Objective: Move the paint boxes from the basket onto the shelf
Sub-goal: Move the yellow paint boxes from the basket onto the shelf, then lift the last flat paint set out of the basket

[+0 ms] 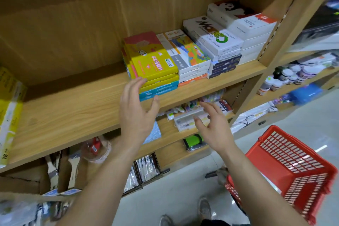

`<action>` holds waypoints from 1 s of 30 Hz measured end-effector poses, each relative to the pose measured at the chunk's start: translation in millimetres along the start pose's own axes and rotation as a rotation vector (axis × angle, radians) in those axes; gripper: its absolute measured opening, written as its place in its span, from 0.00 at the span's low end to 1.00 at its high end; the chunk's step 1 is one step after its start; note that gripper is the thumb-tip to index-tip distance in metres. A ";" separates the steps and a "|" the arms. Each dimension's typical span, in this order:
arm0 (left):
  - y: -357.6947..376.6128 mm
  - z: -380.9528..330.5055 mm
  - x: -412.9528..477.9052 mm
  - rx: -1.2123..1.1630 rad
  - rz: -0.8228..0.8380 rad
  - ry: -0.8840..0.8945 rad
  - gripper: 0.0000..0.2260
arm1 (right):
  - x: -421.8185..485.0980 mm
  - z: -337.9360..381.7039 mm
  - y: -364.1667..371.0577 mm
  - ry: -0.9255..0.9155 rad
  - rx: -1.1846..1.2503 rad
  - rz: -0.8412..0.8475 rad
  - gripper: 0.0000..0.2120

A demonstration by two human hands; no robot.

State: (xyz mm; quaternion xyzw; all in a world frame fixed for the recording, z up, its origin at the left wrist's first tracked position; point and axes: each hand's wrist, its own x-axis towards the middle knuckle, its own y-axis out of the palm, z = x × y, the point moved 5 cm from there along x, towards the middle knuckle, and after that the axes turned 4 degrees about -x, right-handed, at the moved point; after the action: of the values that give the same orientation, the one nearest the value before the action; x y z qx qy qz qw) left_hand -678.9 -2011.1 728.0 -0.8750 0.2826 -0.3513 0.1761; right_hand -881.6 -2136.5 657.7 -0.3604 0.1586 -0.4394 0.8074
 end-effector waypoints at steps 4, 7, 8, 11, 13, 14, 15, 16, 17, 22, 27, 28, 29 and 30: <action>74.3 -35.4 -63.2 -0.062 0.382 0.022 0.17 | -25.4 -80.1 -28.4 0.157 -0.080 0.001 0.22; 159.4 -37.2 -111.2 0.023 0.750 -0.048 0.20 | -50.4 -156.9 -53.2 0.300 -0.141 0.014 0.21; 187.2 -34.7 -125.8 0.063 0.847 -0.077 0.19 | -60.1 -185.3 -60.4 0.350 -0.161 0.025 0.21; 265.3 -26.0 -166.5 0.132 1.051 -0.203 0.18 | -94.9 -275.7 -77.0 0.535 -0.175 0.066 0.23; 310.9 -21.1 -191.7 0.170 1.139 -0.255 0.19 | -119.0 -332.0 -78.5 0.659 -0.146 0.087 0.24; 335.2 -18.7 -204.2 0.184 1.173 -0.264 0.20 | -131.0 -359.7 -76.2 0.723 -0.130 0.101 0.25; 359.0 -15.6 -216.3 0.190 1.198 -0.272 0.21 | -142.0 -385.5 -71.2 0.782 -0.119 0.120 0.25; 381.9 -12.0 -227.0 0.189 1.216 -0.281 0.22 | -151.7 -409.7 -64.0 0.834 -0.113 0.144 0.26; 403.4 -7.7 -237.1 0.188 1.231 -0.291 0.24 | -160.6 -431.8 -54.8 0.883 -0.105 0.169 0.27; 488.1 30.6 -280.5 0.221 1.246 -0.338 0.28 | -184.4 -527.8 8.9 1.071 -0.024 0.211 0.31; 522.5 68.6 -315.5 0.106 1.150 -0.430 0.11 | -192.7 -592.5 79.3 1.195 0.005 0.236 0.29; 523.6 72.7 -317.7 0.101 1.122 -0.413 0.07 | -193.3 -599.9 91.4 1.211 -0.002 0.243 0.30; 523.9 76.0 -318.7 0.094 1.098 -0.390 0.06 | -193.5 -605.4 102.2 1.230 0.001 0.244 0.31; 523.6 77.7 -319.1 0.083 1.087 -0.372 0.06 | -192.9 -609.6 110.7 1.239 -0.001 0.235 0.33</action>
State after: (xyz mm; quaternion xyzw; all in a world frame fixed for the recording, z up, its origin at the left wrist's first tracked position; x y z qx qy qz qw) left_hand -1007.0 -2212.7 244.6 -0.6436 0.6420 -0.0613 0.4122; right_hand -1273.6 -2208.2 145.6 -0.0198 0.6356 -0.4749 0.6084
